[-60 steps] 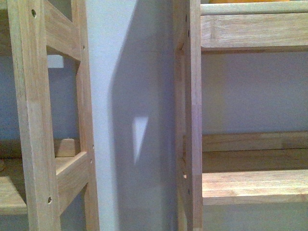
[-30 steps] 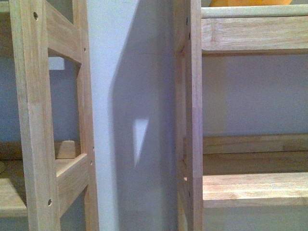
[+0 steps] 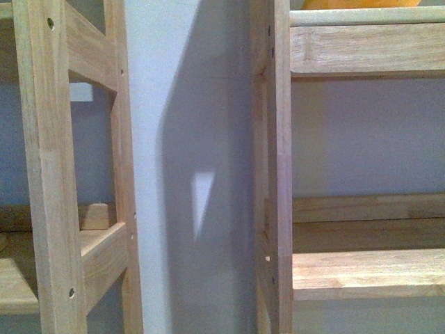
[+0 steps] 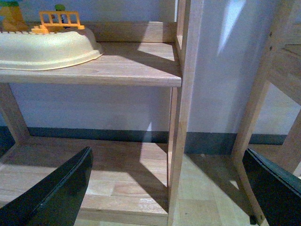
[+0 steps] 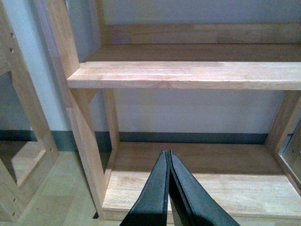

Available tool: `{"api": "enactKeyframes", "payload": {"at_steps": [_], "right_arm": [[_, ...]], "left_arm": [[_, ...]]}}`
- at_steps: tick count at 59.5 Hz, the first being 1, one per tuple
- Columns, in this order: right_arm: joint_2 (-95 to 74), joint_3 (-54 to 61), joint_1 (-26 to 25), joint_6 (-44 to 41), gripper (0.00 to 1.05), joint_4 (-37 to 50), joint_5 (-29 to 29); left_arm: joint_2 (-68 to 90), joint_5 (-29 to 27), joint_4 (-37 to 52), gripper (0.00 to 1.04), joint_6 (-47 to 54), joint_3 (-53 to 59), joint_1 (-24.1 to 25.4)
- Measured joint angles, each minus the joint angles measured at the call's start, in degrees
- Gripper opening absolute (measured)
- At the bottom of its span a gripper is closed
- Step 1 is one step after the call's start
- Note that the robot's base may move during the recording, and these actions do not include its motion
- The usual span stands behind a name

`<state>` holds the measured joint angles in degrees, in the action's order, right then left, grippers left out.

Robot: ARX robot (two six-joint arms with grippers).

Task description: Put away toys

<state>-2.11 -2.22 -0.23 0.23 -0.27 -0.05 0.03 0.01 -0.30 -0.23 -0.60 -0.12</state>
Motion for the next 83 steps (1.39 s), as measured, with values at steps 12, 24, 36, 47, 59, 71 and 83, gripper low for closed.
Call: {"api": "enactKeyframes", "payload": {"at_steps": [12, 24, 36, 47, 59, 71, 83], "right_arm": [[1.62, 1.38, 0.02, -0.02, 0.03, 0.11, 0.00], [1.64, 1.40, 0.02, -0.07, 0.12, 0.11, 0.00], [1.64, 1.40, 0.02, -0.07, 0.57, 0.11, 0.00], [1.64, 1.40, 0.02, -0.07, 0.87, 0.11, 0.00], [1.66, 1.40, 0.02, -0.07, 0.98, 0.11, 0.00], [1.66, 1.40, 0.02, -0.07, 0.98, 0.11, 0.00], [1.66, 1.40, 0.02, -0.07, 0.98, 0.11, 0.00]], "left_arm": [[0.00, 0.00, 0.00, 0.98, 0.00, 0.00, 0.00], [0.00, -0.02, 0.00, 0.98, 0.00, 0.00, 0.00], [0.00, 0.00, 0.00, 0.98, 0.00, 0.00, 0.00], [0.00, 0.00, 0.00, 0.98, 0.00, 0.00, 0.00], [0.00, 0.00, 0.00, 0.98, 0.00, 0.00, 0.00], [0.00, 0.00, -0.02, 0.98, 0.00, 0.00, 0.00], [0.00, 0.00, 0.00, 0.98, 0.00, 0.00, 0.00]]}}
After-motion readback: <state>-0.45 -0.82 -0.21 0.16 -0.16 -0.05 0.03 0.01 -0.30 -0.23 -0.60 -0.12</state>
